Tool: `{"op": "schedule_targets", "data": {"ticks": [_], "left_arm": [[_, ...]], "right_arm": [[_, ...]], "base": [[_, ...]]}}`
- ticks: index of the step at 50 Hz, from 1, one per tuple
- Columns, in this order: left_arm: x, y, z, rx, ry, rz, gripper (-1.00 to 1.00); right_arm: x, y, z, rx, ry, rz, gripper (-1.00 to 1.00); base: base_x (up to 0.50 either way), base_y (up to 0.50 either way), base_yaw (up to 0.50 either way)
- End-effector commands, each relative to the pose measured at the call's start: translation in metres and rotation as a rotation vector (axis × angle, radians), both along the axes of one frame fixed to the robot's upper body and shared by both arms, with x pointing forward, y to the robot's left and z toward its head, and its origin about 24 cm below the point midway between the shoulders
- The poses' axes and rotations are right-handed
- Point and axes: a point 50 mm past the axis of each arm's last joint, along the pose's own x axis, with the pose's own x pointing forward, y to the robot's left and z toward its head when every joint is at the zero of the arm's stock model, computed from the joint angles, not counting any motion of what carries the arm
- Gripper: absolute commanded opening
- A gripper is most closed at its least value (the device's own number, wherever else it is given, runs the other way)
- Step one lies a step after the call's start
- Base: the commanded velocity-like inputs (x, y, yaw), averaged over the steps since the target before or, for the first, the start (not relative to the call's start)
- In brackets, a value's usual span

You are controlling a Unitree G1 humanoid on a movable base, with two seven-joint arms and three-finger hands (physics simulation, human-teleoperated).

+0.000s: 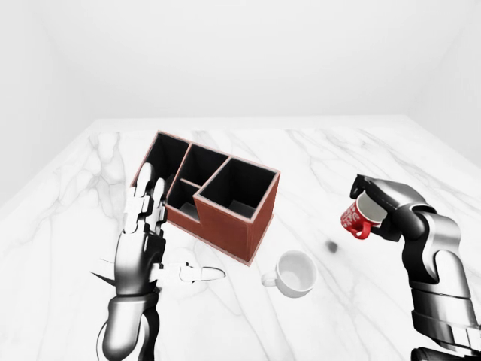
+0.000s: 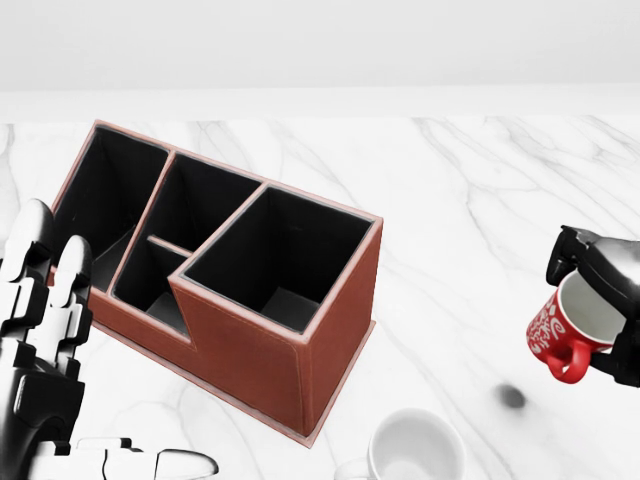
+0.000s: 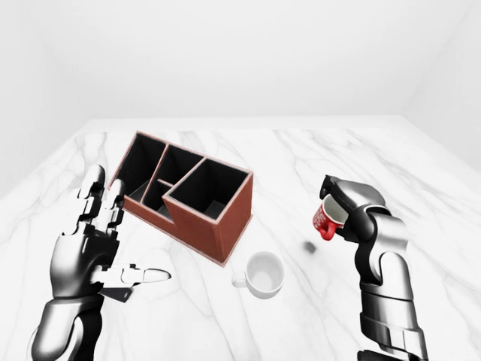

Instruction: Pick up the red mug and place it to the right of the caddy.

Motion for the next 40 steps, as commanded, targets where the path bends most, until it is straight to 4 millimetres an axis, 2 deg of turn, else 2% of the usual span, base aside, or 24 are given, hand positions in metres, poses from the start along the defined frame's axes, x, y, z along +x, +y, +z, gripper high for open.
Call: {"op": "schedule_targets", "data": {"ticks": [1, 6, 15, 23, 40], "left_arm": [[0.000, 0.000, 0.000, 0.000, 0.001, -0.001, 1.00], [0.000, 0.000, 0.000, 0.000, 0.001, -0.001, 1.00], [0.000, 0.000, 0.000, 0.000, -0.002, -0.003, 1.00], [0.000, 0.001, 0.000, 0.000, 0.002, -0.002, 1.00], [0.002, 0.001, -0.001, -0.001, 0.004, -0.001, 1.00]], "right_arm": [[0.014, 0.025, 0.002, -0.010, -0.010, 0.062, -1.00], [0.020, 0.036, -0.005, -0.006, 0.017, 0.090, -1.00], [0.044, 0.052, -0.011, 0.014, 0.078, 0.128, -1.00], [0.047, 0.067, -0.026, 0.028, 0.131, 0.163, -1.00], [0.057, 0.078, -0.043, 0.066, 0.221, 0.186, -1.00]], "base": [[0.00, 0.00, 0.00], [0.00, 0.00, 0.00], [0.00, 0.00, 0.00], [0.00, 0.00, 0.00], [0.00, 0.00, 0.00]]}}
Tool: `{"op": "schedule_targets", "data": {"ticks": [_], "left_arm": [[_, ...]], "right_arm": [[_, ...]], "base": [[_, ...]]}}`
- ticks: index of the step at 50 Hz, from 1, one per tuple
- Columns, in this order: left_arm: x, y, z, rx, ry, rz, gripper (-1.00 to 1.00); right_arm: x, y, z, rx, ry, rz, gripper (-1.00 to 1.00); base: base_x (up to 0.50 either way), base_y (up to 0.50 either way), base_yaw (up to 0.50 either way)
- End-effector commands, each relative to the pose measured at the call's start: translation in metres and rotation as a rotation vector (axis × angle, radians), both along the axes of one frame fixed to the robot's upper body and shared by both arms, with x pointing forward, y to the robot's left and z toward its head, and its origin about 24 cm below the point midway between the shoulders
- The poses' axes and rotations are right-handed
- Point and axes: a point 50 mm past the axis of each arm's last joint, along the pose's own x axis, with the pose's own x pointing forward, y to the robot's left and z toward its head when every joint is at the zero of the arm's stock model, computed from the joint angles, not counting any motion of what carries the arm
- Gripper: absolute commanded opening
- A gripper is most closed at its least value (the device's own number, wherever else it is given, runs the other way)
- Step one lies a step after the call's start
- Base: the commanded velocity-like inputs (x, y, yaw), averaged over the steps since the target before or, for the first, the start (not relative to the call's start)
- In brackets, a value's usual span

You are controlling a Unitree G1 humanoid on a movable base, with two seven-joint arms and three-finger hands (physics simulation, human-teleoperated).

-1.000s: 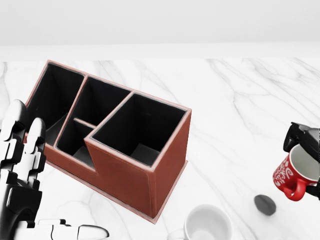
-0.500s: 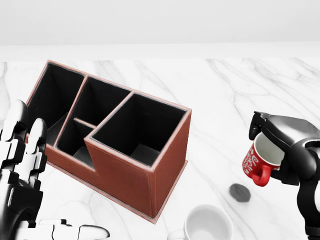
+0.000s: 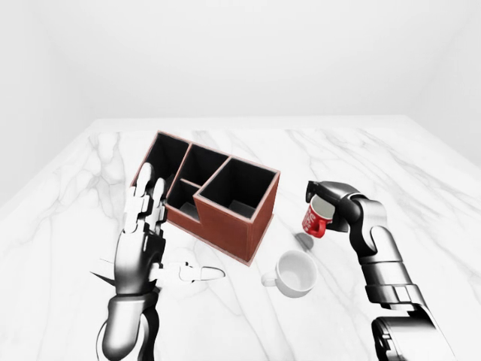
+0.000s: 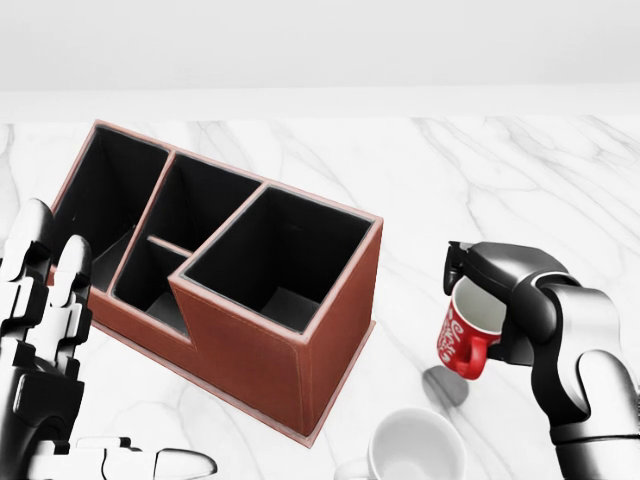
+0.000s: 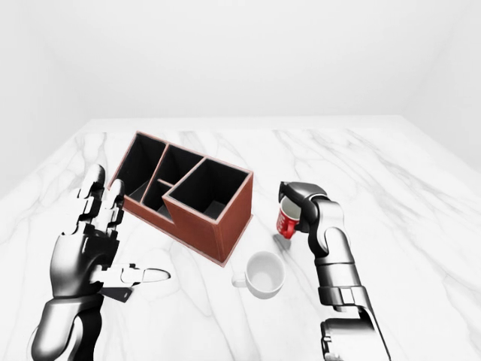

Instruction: Pick up the red mug and place it to the right of the caddy.

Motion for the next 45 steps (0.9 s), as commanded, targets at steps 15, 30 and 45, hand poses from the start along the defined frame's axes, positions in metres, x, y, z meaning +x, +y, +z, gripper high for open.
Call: {"op": "schedule_targets", "data": {"ticks": [15, 30, 45], "left_arm": [[0.002, 0.000, -0.002, -0.001, 0.009, -0.001, 1.00], [0.000, 0.000, 0.000, -0.001, 0.002, -0.002, 1.00], [0.000, -0.002, -0.002, -0.001, 0.012, -0.006, 1.00]], "right_arm": [[0.025, 0.015, -0.009, 0.061, 0.031, 0.015, -1.00], [0.031, 0.016, -0.028, 0.081, 0.021, -0.020, -1.00], [0.042, 0.020, -0.036, 0.112, -0.024, -0.065, -1.00]], "base": [[0.00, 0.00, 0.00], [0.00, 0.00, 0.00], [0.00, 0.00, 0.00]]}}
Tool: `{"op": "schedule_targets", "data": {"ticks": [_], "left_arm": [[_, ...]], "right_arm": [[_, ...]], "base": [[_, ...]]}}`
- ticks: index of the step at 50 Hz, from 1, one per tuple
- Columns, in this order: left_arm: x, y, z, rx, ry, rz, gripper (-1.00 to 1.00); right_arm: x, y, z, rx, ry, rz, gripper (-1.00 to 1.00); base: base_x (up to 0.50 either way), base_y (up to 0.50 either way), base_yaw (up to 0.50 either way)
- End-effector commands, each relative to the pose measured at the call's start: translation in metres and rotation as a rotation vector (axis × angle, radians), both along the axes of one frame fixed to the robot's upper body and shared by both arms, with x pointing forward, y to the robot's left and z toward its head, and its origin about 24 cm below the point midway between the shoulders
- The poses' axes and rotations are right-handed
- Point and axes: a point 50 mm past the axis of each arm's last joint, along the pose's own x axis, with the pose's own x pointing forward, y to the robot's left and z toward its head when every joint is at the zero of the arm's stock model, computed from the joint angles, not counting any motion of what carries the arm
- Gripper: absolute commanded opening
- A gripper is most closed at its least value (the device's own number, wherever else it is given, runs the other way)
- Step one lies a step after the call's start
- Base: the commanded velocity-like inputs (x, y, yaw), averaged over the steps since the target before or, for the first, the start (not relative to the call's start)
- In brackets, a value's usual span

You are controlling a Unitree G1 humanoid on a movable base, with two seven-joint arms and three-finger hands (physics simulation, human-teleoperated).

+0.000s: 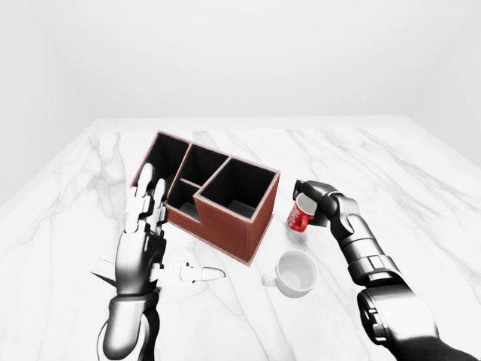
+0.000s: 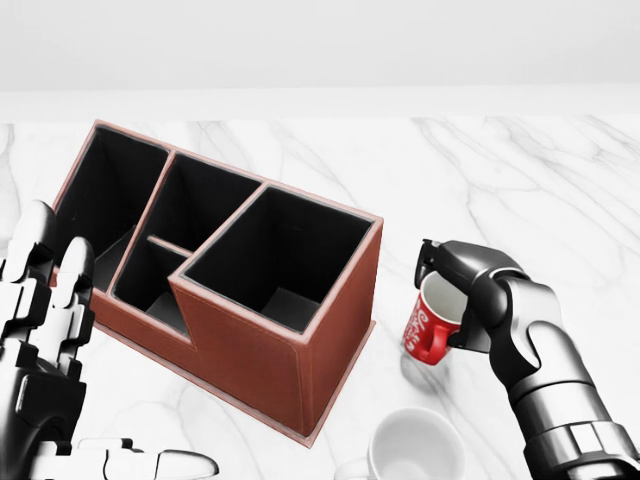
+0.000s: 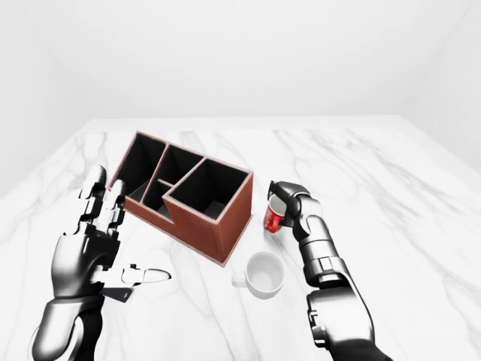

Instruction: Pick up the red mug and place it to the right of the caddy.

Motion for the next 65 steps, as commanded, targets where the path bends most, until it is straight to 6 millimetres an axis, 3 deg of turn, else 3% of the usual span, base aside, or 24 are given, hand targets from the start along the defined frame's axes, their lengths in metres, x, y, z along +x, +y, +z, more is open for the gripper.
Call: {"op": "schedule_targets", "data": {"ticks": [1, 20, 65], "left_arm": [[0.000, -0.001, -0.002, 0.000, 0.007, -0.003, 1.00], [-0.001, -0.001, 0.000, -0.001, 0.001, -0.005, 1.00], [-0.001, -0.003, -0.002, -0.002, 0.010, -0.013, 1.00]], "right_arm": [[0.010, 0.003, -0.001, 0.016, -0.045, -0.037, -1.00], [0.009, 0.005, -0.023, 0.002, -0.023, -0.082, -1.00], [-0.003, 0.015, -0.052, 0.021, 0.026, -0.123, -1.00]], "base": [[0.00, 0.00, 0.00], [0.00, 0.00, 0.00], [0.00, 0.00, 0.00]]}}
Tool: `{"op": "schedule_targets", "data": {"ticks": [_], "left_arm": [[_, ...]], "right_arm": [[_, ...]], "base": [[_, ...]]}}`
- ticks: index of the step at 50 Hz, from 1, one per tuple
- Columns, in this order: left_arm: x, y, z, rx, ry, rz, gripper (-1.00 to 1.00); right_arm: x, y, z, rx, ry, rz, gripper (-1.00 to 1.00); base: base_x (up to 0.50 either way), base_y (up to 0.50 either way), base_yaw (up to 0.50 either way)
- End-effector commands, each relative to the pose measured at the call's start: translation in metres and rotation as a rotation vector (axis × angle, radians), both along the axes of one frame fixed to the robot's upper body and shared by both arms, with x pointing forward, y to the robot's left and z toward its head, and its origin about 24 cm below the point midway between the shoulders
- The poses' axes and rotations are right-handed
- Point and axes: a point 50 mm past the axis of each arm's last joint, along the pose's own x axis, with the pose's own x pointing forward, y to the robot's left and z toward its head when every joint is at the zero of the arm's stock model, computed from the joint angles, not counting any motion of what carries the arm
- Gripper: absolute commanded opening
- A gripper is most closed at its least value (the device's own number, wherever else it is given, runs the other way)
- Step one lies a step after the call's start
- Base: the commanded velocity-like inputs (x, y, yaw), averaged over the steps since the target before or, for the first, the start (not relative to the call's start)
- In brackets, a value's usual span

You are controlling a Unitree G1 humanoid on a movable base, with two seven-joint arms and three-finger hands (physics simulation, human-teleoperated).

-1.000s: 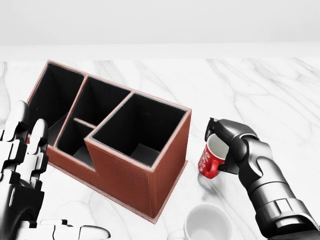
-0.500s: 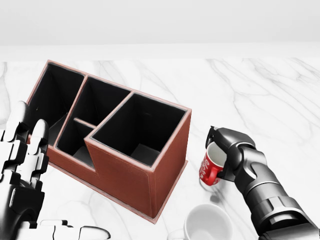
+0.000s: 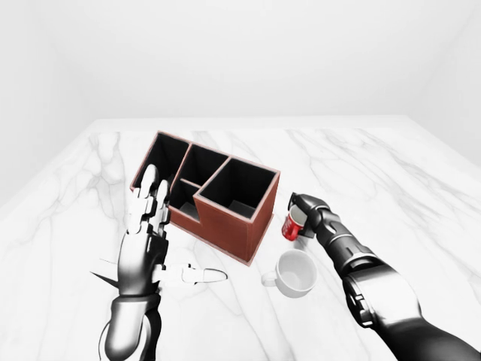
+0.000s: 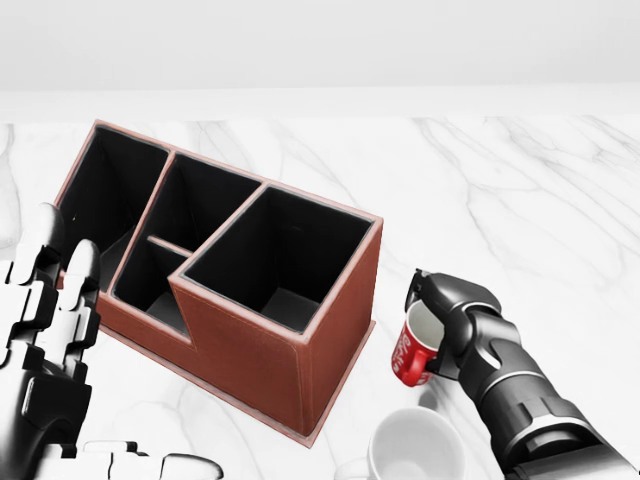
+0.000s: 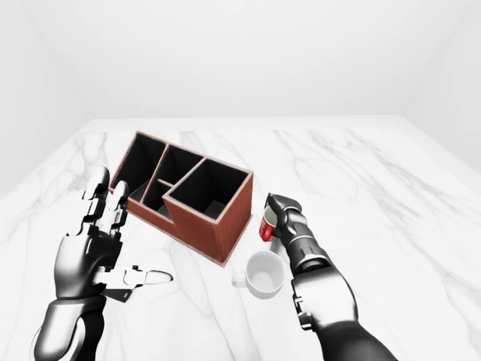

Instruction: Pick up the red mug and place it to the right of the caddy.

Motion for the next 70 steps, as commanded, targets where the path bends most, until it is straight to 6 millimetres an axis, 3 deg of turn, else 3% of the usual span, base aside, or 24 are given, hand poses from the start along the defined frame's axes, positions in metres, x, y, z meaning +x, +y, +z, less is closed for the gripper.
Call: {"op": "schedule_targets", "data": {"ticks": [1, 7, 9, 11, 12, 14, 15, 16, 19, 22, 37, 44, 64, 68, 70], "left_arm": [[0.000, -0.001, 0.000, -0.001, 0.002, -0.002, 1.00], [0.000, -0.001, -0.001, -0.001, 0.004, -0.003, 1.00], [-0.001, -0.001, 0.000, -0.001, 0.000, -0.004, 1.00], [-0.001, -0.001, 0.001, -0.001, -0.002, -0.003, 1.00], [-0.001, -0.001, 0.001, -0.002, -0.002, -0.003, 1.00], [0.000, 0.000, 0.000, -0.004, 0.000, -0.001, 1.00], [0.000, 0.000, 0.001, -0.004, -0.002, -0.002, 1.00], [-0.001, 0.000, 0.001, -0.004, -0.003, -0.002, 1.00], [-0.001, 0.000, 0.001, -0.006, -0.005, -0.003, 1.00], [-0.001, 0.000, 0.001, -0.006, -0.005, -0.001, 1.00], [0.001, 0.000, 0.001, -0.008, -0.008, -0.001, 1.00], [0.003, -0.003, -0.004, -0.005, 0.015, -0.009, 1.00], [0.004, -0.004, -0.006, -0.004, 0.026, -0.010, 1.00], [0.004, -0.003, -0.006, -0.005, 0.025, -0.009, 1.00], [0.004, -0.003, -0.006, -0.005, 0.028, -0.008, 1.00]], "right_arm": [[-0.001, 0.002, -0.002, 0.000, -0.009, -0.006, -1.00], [-0.001, 0.003, -0.002, 0.004, -0.009, -0.004, -0.98], [-0.001, 0.003, -0.002, 0.005, -0.008, -0.004, -0.78], [-0.001, 0.003, -0.002, 0.004, -0.004, -0.003, -0.08], [-0.001, 0.003, -0.002, 0.006, 0.000, -0.002, 0.03], [-0.001, 0.003, -0.002, 0.008, -0.001, -0.003, 0.44], [-0.001, 0.003, -0.002, 0.009, -0.002, -0.005, 0.75], [-0.001, 0.002, -0.003, 0.008, -0.002, -0.006, 0.87], [-0.002, 0.001, -0.003, 0.004, -0.001, -0.007, 0.87], [-0.002, 0.001, -0.003, -0.002, 0.004, -0.004, 1.00], [-0.003, -0.008, -0.003, -0.019, 0.011, -0.008, 1.00], [0.003, -0.026, 0.013, -0.023, -0.021, -0.035, 1.00], [0.000, -0.068, 0.029, -0.031, -0.039, -0.117, 1.00], [0.003, -0.074, 0.046, 0.015, -0.065, -0.108, 1.00], [0.005, -0.073, 0.067, 0.058, -0.106, -0.073, 1.00]], "base": [[0.00, 0.00, 0.00], [0.00, 0.00, 0.00], [0.00, 0.00, 0.00], [0.00, 0.00, 0.00], [0.00, 0.00, 0.01], [0.00, 0.00, 0.00], [0.00, 0.00, 0.00], [0.00, 0.00, 0.00], [0.00, 0.00, 0.00], [0.00, 0.00, 0.00], [0.00, 0.00, 0.00], [0.00, 0.00, 0.00], [0.00, 0.00, 0.00], [0.00, 0.00, 0.00], [0.00, 0.00, 0.00]]}}
